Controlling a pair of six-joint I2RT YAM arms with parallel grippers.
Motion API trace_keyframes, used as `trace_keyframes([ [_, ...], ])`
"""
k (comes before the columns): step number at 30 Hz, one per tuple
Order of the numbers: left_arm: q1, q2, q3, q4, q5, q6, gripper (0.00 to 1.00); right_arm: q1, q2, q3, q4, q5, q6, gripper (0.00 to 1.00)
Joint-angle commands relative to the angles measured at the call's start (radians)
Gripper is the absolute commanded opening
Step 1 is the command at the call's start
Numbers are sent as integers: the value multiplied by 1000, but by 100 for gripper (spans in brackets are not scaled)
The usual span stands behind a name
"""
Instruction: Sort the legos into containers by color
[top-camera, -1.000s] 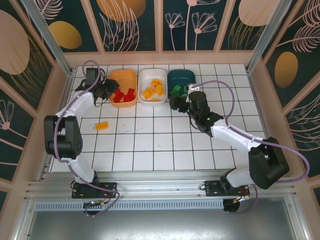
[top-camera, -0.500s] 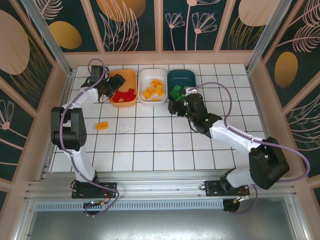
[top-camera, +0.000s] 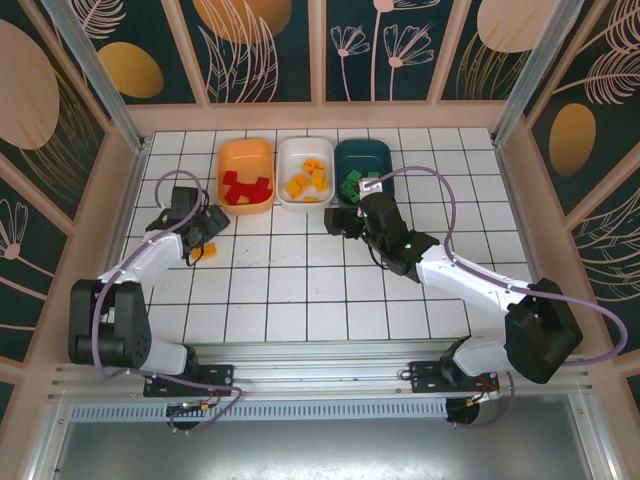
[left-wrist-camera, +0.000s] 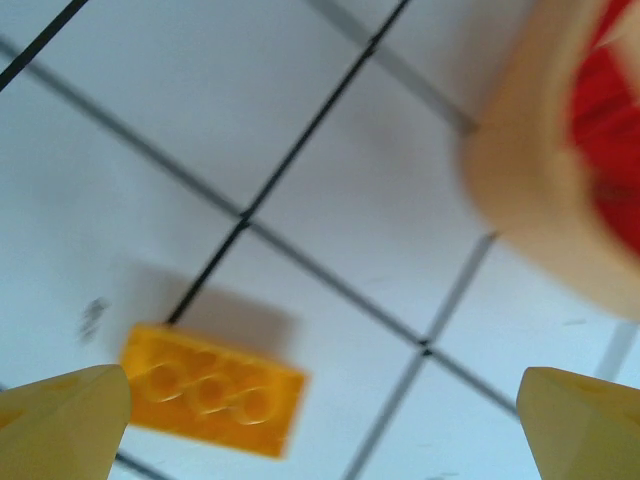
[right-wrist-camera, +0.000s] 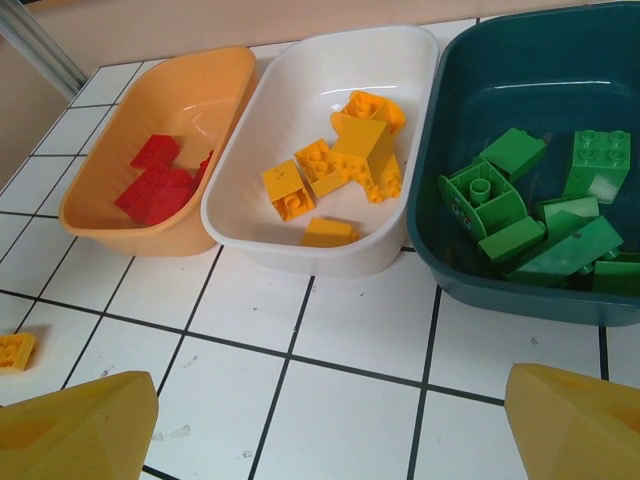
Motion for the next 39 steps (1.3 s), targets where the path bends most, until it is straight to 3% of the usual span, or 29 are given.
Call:
trace_keyframes([
  [1, -2, 36, 22, -24, -131, 49, 98, 14, -7, 37, -8, 13, -20, 91],
  [3, 0, 73, 32, -30, -156, 62, 99, 17, -11, 31, -12, 16, -16, 91],
  [8, 0, 142, 18, 19, -65, 55, 95, 19, -12, 23, -14, 18, -4, 91],
  [22, 0, 165, -43, 94, -1, 81, 79, 38, 13, 26, -10, 35, 9, 90],
  [30, 0, 119, -64, 112, 29, 81, 68, 39, -1, 21, -14, 45, 1, 89],
  [39, -3, 33, -68, 83, 66, 72, 66, 39, 0, 20, -6, 48, 3, 89],
])
